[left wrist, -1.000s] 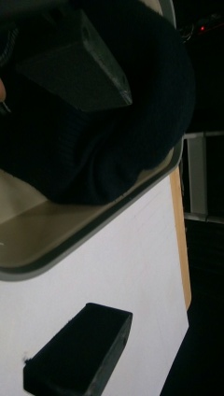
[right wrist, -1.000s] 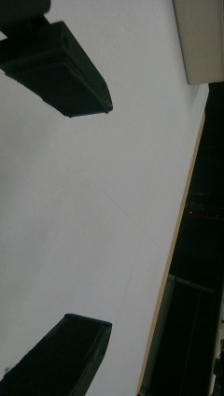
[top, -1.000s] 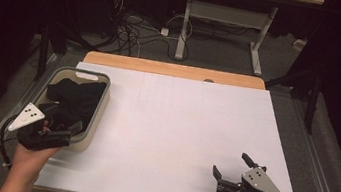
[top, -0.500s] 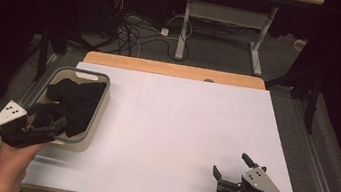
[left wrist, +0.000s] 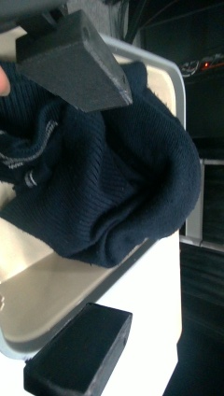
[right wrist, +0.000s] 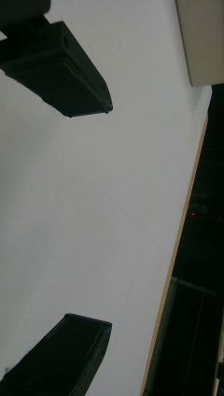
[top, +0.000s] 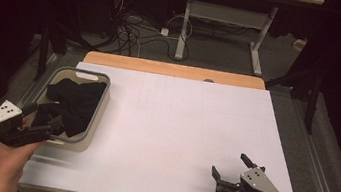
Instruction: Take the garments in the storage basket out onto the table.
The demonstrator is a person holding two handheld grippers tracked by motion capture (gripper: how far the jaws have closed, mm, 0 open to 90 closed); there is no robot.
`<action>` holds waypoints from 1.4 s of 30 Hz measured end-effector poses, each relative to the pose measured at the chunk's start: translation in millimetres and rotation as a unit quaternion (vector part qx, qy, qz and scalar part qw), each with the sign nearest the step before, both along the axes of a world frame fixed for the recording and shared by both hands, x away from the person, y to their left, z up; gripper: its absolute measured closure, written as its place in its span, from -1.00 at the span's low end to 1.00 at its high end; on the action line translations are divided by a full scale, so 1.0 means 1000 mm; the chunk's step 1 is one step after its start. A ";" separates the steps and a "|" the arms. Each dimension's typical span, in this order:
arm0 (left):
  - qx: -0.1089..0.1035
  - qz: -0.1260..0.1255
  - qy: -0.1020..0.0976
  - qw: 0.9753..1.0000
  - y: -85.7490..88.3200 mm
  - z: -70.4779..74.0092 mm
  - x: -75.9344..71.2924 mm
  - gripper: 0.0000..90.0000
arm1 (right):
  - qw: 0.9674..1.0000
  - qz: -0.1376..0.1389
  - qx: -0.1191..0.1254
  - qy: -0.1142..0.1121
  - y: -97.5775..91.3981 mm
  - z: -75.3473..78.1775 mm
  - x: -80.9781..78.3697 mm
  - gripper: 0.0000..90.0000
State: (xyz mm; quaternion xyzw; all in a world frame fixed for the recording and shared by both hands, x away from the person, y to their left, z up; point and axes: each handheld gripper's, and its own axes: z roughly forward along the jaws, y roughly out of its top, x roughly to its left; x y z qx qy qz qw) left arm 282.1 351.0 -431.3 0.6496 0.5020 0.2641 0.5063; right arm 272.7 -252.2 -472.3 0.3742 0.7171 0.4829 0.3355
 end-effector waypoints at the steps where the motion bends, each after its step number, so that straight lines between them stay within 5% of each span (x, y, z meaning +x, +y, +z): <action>1: -0.002 -0.002 -0.003 1.000 -0.002 0.000 0.001 -0.98 | 1.000 0.000 0.002 0.001 -0.001 0.000 0.001 -1.00; 21: -0.015 0.008 -0.009 1.000 -0.010 0.031 0.048 -0.98 | 1.000 0.000 0.010 -0.003 -0.009 0.003 -0.004 -1.00; 32: 0.017 0.006 0.045 0.999 -0.007 0.034 0.084 -0.99 | 1.000 0.000 0.008 -0.001 -0.009 0.003 -0.004 -1.00; 36: 0.028 0.009 0.073 0.997 -0.004 0.033 0.098 -0.99 | 1.000 0.001 0.007 0.000 -0.009 0.002 -0.004 -1.00; 42: 0.040 -0.004 0.128 0.991 -0.003 0.030 0.118 -1.00 | 1.000 0.001 0.007 0.001 -0.008 0.001 -0.004 -1.00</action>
